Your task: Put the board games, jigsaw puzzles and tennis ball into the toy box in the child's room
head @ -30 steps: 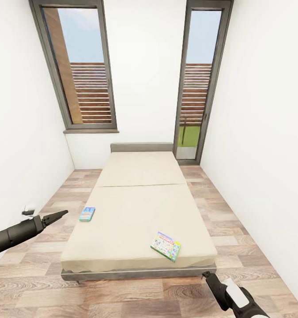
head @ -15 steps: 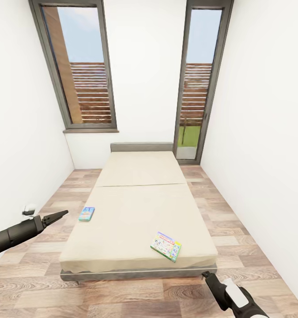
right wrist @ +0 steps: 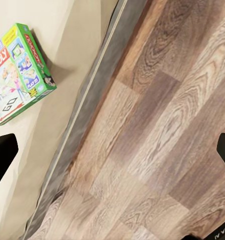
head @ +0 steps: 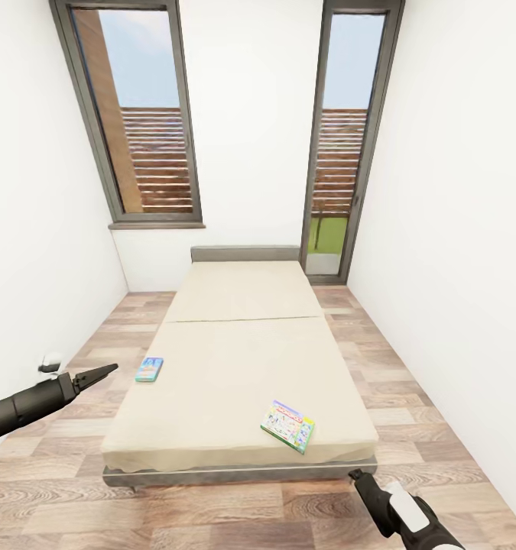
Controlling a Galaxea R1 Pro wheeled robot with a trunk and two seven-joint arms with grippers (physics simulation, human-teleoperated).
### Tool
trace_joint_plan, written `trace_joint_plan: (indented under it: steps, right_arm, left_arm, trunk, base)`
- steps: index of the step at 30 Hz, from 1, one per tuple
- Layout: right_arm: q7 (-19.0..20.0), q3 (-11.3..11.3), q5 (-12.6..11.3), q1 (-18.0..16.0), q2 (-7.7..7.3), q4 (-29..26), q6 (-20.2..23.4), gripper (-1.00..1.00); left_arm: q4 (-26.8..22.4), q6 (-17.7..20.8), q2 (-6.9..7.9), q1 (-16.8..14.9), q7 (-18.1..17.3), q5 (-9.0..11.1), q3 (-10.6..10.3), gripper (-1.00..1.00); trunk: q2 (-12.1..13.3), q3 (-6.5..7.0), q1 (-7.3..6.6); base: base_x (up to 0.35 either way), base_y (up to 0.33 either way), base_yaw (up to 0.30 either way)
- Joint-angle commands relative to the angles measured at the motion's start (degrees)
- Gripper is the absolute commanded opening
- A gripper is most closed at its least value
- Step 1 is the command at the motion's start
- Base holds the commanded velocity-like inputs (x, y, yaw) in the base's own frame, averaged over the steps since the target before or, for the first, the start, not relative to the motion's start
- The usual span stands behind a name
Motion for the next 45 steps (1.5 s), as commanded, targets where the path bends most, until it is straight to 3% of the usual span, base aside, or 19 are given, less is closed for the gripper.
trace_joint_plan:
  steps: [1, 22, 33, 45]
  right_arm:
    - [-0.4, -0.1, -0.6, 0.0, 0.02, -0.1, 0.3, 1.0]
    - [-0.4, -0.1, -0.6, 0.0, 0.13, -0.1, 0.2, 1.0]
    - [-0.1, 0.1, -0.6, 0.0, 0.21, -0.1, -2.2, 1.0]
    - [4.5, 0.2, -0.6, 0.0, 0.22, -0.2, -2.9, 1.0]
  left_arm:
    - [0.0, 0.6, 0.0, -0.1, -0.2, 0.0, 0.0, 1.0]
    - [0.0, 0.6, -0.08, -0.1, -0.2, -0.1, 0.0, 1.0]
    - [0.0, 0.6, -0.08, -0.1, -0.2, -0.1, 0.0, 1.0]
    - [0.0, 0.6, -0.05, -0.1, -0.2, -0.1, 0.0, 1.0]
  trunk:
    - [-0.5, -0.28, 0.24]
    - [-8.9, -4.05, 4.86]
    - [-13.3, -6.03, 7.27]
    - [-18.2, -8.18, 9.91]
  base:
    - [0.0, 0.0, 0.0]
    - [0.0, 0.0, 0.0]
    - [0.0, 0.0, 0.0]
    - [0.0, 0.0, 0.0]
